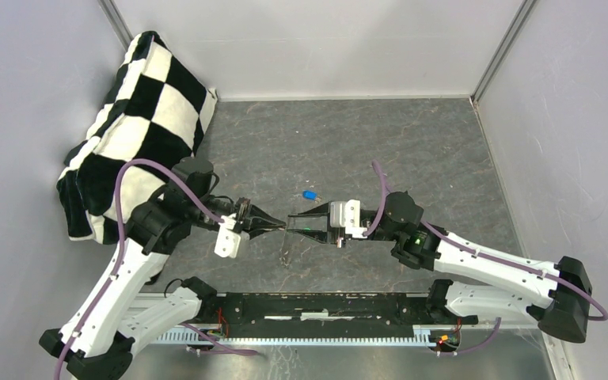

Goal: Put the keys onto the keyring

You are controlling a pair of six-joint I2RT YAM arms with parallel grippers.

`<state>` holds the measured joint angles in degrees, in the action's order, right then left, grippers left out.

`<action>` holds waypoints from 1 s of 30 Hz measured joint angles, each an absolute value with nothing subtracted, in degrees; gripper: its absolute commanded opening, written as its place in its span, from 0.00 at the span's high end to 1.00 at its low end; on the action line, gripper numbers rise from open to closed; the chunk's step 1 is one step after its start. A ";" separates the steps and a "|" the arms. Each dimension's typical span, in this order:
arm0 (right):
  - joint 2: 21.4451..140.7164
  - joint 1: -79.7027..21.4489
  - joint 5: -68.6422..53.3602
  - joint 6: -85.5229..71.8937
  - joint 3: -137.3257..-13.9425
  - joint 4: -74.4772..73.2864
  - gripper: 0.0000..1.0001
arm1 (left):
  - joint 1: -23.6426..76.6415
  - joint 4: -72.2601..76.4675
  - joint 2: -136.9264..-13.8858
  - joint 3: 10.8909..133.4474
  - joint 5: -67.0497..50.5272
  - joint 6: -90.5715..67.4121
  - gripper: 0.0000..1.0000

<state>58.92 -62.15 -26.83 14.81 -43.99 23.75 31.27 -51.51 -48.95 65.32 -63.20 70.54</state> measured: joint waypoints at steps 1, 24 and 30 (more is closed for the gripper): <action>58.87 -62.22 -26.81 14.85 -43.99 23.75 0.63 | 31.27 -51.53 -48.82 65.30 -63.24 71.79 0.98; 55.81 -64.60 -23.18 18.52 -42.30 21.28 0.62 | 31.27 -51.79 -47.11 62.87 -63.18 84.62 0.98; 57.65 -66.04 -21.32 19.31 -42.65 20.86 0.67 | 31.27 -51.75 -49.23 64.10 -63.05 76.62 0.98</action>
